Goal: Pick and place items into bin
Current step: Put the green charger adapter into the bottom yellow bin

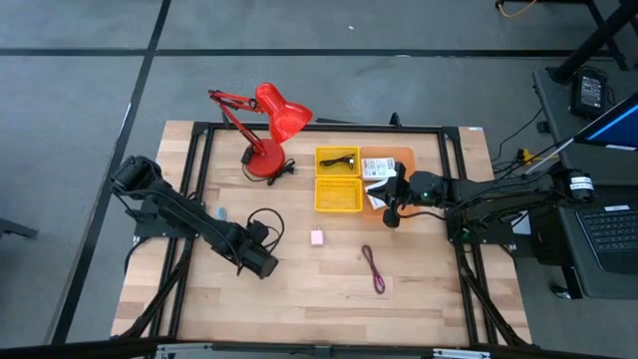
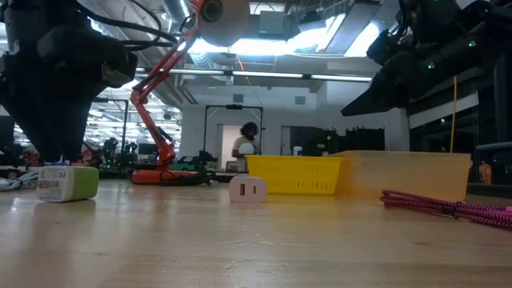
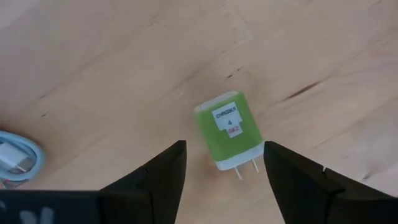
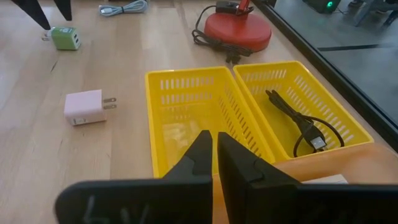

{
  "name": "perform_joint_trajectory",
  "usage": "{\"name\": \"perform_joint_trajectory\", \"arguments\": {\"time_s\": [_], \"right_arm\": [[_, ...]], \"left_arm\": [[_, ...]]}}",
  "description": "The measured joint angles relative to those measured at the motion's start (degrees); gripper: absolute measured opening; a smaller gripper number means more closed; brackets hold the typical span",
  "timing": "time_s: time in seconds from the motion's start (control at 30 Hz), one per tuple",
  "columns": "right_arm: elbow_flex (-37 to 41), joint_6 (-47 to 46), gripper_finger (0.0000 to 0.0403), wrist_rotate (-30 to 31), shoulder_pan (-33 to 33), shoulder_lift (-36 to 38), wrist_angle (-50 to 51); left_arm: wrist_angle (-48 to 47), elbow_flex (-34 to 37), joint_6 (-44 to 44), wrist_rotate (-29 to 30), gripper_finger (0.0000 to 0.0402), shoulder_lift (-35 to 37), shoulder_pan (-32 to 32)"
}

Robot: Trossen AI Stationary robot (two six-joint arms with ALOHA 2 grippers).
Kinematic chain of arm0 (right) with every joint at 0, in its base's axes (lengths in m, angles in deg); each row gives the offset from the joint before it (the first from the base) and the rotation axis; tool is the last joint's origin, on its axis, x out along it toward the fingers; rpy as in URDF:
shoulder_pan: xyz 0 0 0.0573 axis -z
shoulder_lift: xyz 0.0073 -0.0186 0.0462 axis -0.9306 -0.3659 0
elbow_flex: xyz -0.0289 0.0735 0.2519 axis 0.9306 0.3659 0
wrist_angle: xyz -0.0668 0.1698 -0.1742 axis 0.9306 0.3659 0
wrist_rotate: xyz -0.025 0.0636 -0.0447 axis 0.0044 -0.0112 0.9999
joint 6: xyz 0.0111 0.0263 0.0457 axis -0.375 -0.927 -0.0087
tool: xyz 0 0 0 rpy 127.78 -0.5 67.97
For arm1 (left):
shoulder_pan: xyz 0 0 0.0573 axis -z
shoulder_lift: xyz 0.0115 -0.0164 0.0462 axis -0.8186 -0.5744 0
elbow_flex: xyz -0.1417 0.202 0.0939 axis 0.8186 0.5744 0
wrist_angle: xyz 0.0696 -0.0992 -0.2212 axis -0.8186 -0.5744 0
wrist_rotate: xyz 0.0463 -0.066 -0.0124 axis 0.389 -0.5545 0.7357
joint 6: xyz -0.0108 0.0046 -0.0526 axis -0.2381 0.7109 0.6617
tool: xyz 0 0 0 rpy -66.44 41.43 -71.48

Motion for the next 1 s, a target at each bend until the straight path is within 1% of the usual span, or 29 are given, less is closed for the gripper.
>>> {"name": "perform_joint_trajectory", "arguments": {"time_s": [0.13,0.27,0.53,0.7,0.9,1.0], "right_arm": [[0.0,0.0,0.001,0.0,0.0,0.0,0.0],[0.0,0.0,0.001,0.0,0.0,0.0,0.0],[0.0,0.0,0.001,0.0,0.0,0.0,0.0],[0.0,0.0,0.001,0.0,0.0,0.0,0.0],[0.0,0.0,0.001,0.0,0.0,0.0,0.3],[0.0,0.0,0.001,0.0,0.0,0.0,0.3]], "left_arm": [[0.7,0.0,1.3,0.3,0.021,0.0,0.0],[1.2,0.0,4.3,1.4,0.021,0.0,0.0],[1.8,0.0,6.3,2.0,0.021,0.0,-0.3],[1.8,0.0,6.6,3.7,0.021,-0.4,-1.0],[1.8,0.0,3.9,-1.0,0.021,-4.3,-2.1],[1.8,0.0,3.1,-2.1,0.021,-5.8,-2.6]]}}
